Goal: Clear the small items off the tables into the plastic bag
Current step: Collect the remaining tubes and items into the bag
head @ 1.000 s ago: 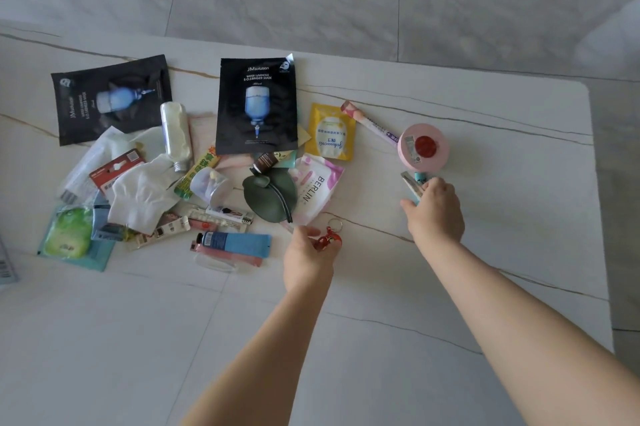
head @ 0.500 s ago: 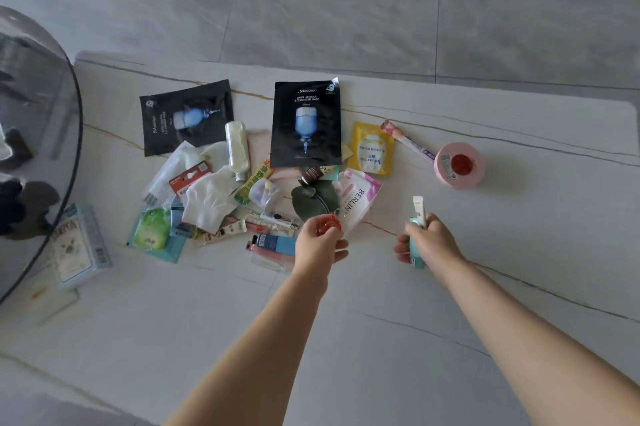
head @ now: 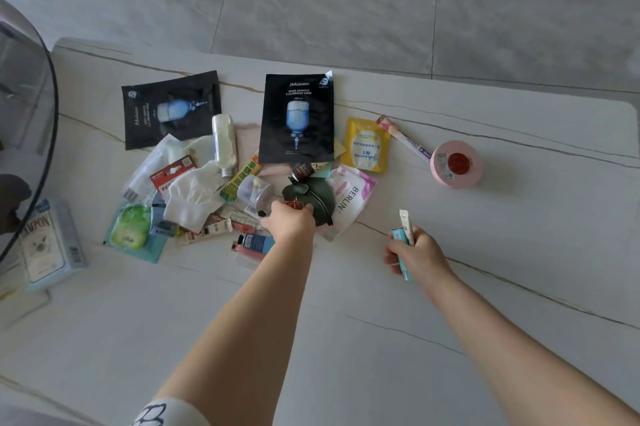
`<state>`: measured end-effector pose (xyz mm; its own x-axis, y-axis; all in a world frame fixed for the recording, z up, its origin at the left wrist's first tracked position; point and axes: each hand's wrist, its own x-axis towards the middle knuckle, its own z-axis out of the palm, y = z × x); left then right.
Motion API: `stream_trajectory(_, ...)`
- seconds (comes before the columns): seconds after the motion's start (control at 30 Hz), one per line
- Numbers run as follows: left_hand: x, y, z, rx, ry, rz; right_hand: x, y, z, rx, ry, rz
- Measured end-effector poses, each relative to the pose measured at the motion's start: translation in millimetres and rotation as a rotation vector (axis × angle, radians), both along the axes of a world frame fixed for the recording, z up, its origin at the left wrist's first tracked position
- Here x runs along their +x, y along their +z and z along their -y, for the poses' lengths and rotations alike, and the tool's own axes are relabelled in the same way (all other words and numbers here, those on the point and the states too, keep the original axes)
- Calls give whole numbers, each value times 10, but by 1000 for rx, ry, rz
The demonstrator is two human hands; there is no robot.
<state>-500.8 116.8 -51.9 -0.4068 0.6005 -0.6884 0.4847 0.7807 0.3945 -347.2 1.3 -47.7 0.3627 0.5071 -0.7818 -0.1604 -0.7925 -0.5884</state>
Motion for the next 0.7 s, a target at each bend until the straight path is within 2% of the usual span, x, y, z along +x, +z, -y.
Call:
stream_trajectory(0.23,-100,64,62,-11,157,227,2,142,28,16,29,11)
stream_trajectory(0.33,-118,222,160,-15,314,400,-34,289,17,37,20,-12)
stream_trajectory(0.53,-314,820,540,-77,443,714,-185,800,44,62,28,-96)
stream_trajectory(0.7,-622,1528,948,16,539,832,-410,1489,169,100,106,-155)
